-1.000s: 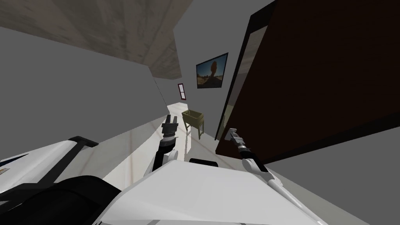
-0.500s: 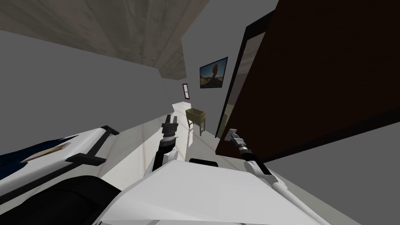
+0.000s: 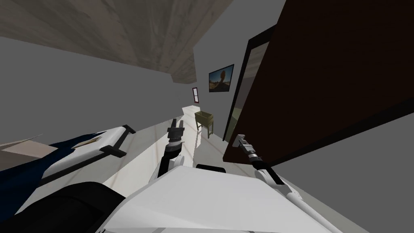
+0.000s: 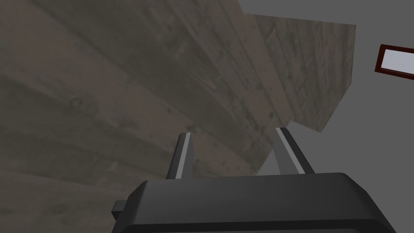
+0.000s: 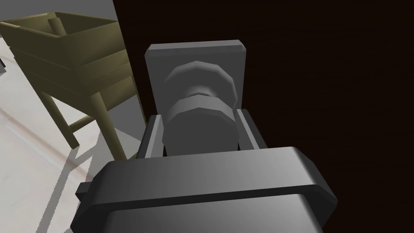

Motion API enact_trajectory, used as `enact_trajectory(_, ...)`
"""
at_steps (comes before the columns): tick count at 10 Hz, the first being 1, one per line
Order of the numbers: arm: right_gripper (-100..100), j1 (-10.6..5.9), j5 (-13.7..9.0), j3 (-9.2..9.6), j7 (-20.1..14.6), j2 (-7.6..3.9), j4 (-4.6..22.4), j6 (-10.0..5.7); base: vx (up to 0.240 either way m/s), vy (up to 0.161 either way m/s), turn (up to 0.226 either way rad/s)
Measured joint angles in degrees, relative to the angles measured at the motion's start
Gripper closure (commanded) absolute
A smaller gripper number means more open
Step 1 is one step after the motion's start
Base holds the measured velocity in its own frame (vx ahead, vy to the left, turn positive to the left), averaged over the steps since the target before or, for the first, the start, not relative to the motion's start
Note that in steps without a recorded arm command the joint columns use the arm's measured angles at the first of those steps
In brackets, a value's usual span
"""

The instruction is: Pull the door open

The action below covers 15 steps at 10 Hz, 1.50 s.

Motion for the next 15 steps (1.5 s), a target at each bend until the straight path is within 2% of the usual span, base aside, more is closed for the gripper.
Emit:
enact_trajectory(4, 100, 0.33, 0.7, 1.25, -1.9, -1.93, -0.1, -1.76, -0.197, -0.086, 0.135)
enact_trajectory(10, 100, 1.07, 2.2, 4.16, -5.3, -5.00, -0.2, -4.74, -0.177, -0.078, 0.104)
enact_trajectory(12, 100, 1.22, 2.4, 4.59, -5.8, -5.31, 0.0, -4.94, -0.159, -0.078, 0.140)
enact_trajectory(15, 100, 1.14, 3.0, 5.29, -7.1, -6.32, 0.4, -6.32, -0.198, -0.084, 0.137)
